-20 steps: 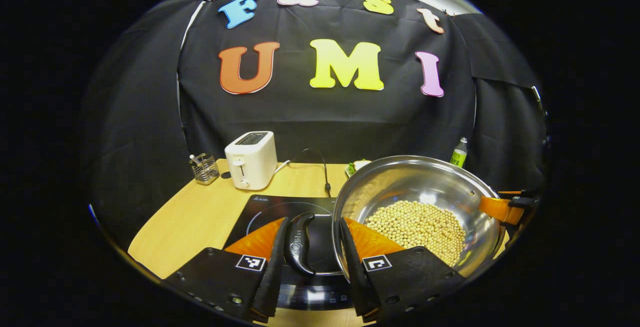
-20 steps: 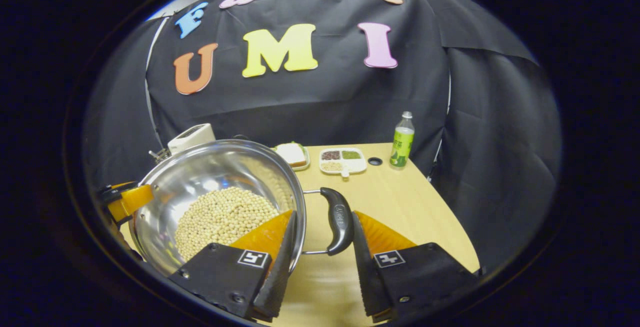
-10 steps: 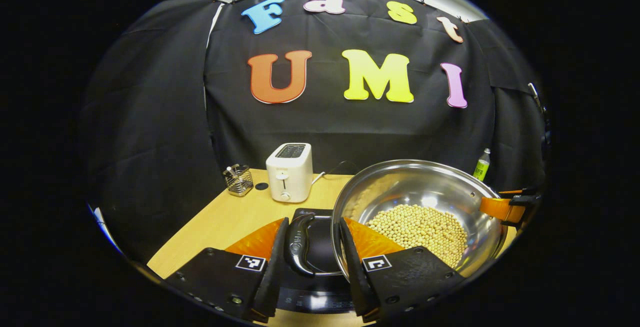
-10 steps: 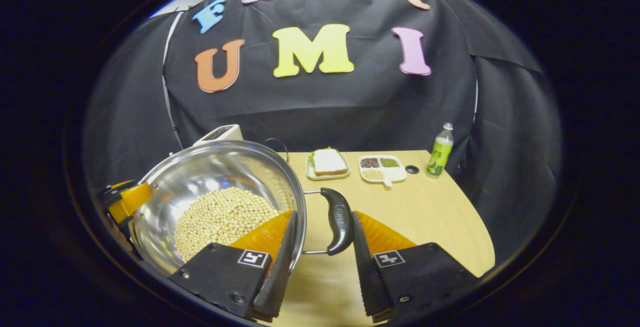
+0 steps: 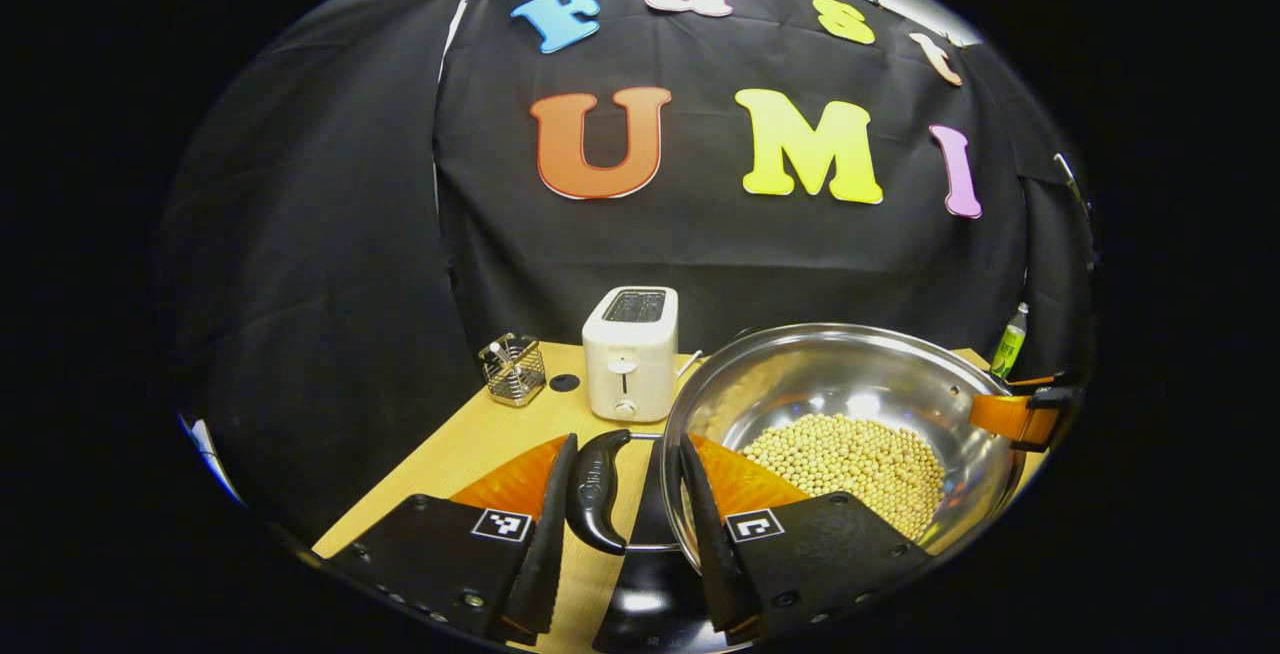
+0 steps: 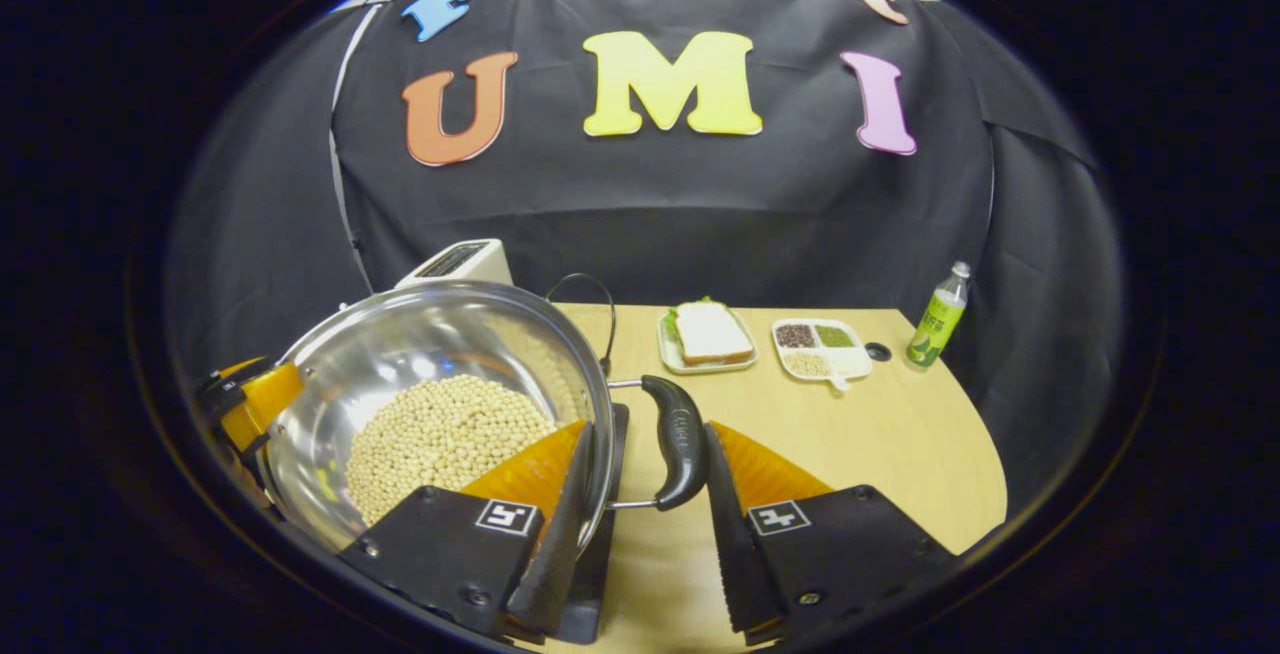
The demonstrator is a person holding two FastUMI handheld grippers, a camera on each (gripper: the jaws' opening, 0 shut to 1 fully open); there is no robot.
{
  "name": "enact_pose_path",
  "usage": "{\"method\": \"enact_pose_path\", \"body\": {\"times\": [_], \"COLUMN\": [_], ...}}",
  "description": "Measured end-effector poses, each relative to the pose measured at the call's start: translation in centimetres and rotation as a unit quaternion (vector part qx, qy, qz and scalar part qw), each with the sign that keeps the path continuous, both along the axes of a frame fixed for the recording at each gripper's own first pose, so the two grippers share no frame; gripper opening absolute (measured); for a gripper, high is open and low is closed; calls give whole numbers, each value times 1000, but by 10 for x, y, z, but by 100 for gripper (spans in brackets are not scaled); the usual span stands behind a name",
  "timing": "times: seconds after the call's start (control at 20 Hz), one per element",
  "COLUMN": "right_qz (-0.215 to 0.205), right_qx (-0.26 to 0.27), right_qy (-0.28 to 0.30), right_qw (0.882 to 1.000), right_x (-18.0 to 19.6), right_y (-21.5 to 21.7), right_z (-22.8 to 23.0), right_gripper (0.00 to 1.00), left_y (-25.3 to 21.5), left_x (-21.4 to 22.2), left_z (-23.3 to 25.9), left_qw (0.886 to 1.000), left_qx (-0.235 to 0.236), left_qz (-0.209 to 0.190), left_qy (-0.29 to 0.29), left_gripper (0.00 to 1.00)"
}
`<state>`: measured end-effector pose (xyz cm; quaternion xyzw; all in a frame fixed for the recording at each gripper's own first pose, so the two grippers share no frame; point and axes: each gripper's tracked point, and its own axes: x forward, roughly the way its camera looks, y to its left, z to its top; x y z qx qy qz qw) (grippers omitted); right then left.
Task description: First push the handle of the pot to place it horizontally, then grasp the pot with both hands and set it on the induction cooktop.
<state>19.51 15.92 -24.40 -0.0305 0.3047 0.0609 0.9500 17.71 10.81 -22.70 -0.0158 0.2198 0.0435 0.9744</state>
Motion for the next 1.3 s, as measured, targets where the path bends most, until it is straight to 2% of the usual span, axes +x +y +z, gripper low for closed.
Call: {"method": "enact_pose_path", "body": {"times": [0.35, 0.75, 0.9, 1.1, 1.3], "right_qz": [-6, -4, -10, -11, -9], "right_qx": [-14, -22, -30, -11, 4], "right_qy": [27, 44, 22, 16, 3], "right_qw": [1000, 999, 999, 1000, 1000], "right_x": [32, 36, 38, 33, 35], "right_y": [17, 16, 12, 11, 11], "right_z": [-45, -90, -89, -90, -90], "right_gripper": [63, 63, 63, 63, 64], "left_y": [10, 11, 10, 7, 9], "left_x": [27, 33, 34, 29, 25], "left_z": [-50, -88, -92, -92, -90], "left_qw": [999, 998, 998, 998, 998], "left_qx": [11, 11, 4, 13, 2], "left_qz": [15, 14, 25, 19, 22], "left_qy": [33, 58, 58, 57, 54], "left_gripper": [56, 56, 56, 56, 56]}}
